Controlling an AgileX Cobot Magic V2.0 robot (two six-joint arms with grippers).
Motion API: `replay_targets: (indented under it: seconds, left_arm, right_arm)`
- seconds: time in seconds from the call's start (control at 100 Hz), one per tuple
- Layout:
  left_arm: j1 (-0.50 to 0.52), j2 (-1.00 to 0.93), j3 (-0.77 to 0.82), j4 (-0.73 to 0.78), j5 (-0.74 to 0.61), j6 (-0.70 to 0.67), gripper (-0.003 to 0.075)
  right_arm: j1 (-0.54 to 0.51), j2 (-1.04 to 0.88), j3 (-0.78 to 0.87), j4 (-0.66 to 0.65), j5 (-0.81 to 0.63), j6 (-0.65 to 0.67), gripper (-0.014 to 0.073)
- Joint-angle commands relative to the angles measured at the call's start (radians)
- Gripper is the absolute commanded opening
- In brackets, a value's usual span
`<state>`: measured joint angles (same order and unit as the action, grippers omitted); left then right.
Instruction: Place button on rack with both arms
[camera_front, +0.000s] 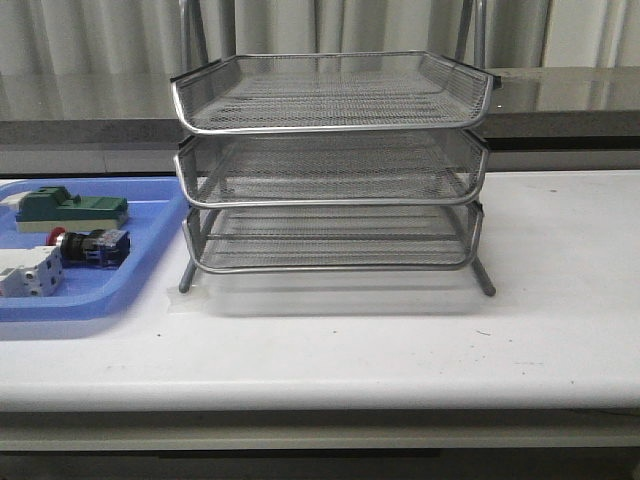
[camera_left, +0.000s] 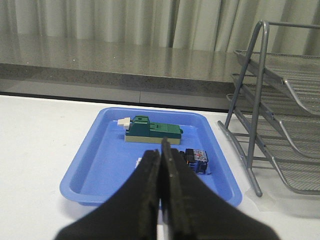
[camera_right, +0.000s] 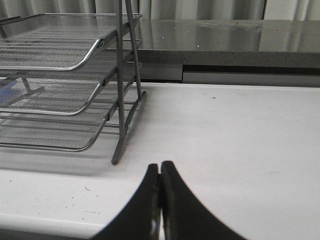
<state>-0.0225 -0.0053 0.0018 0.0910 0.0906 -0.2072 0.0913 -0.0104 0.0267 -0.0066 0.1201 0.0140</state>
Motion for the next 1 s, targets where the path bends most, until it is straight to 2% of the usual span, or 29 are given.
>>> replay_targets:
  seconds: [0.0, 0.62, 0.84, 0.99]
  left_arm:
    - [0.002, -0.030, 0.044, -0.004, -0.078, -0.007, -0.0020]
    - [0.002, -0.030, 0.044, -0.004, -0.078, -0.007, -0.0020]
    - [0.002, -0.030, 0.044, -0.004, -0.078, -0.007, -0.0020]
    - [0.002, -0.030, 0.044, -0.004, -0.078, -0.007, -0.0020]
  right_arm:
    - [-0.007, -0.021, -0.016, -0.002, -0.084, -0.003, -0.0060]
    - [-0.007, -0.021, -0.016, -0.002, -0.086, -0.003, -0.0060]
    - [-0.007, -0.021, -0.025, 0.007, -0.152, -0.002, -0.0060]
    - [-0.007, 0.000, -0.097, 0.060, -0.060, -0.002, -0.0060]
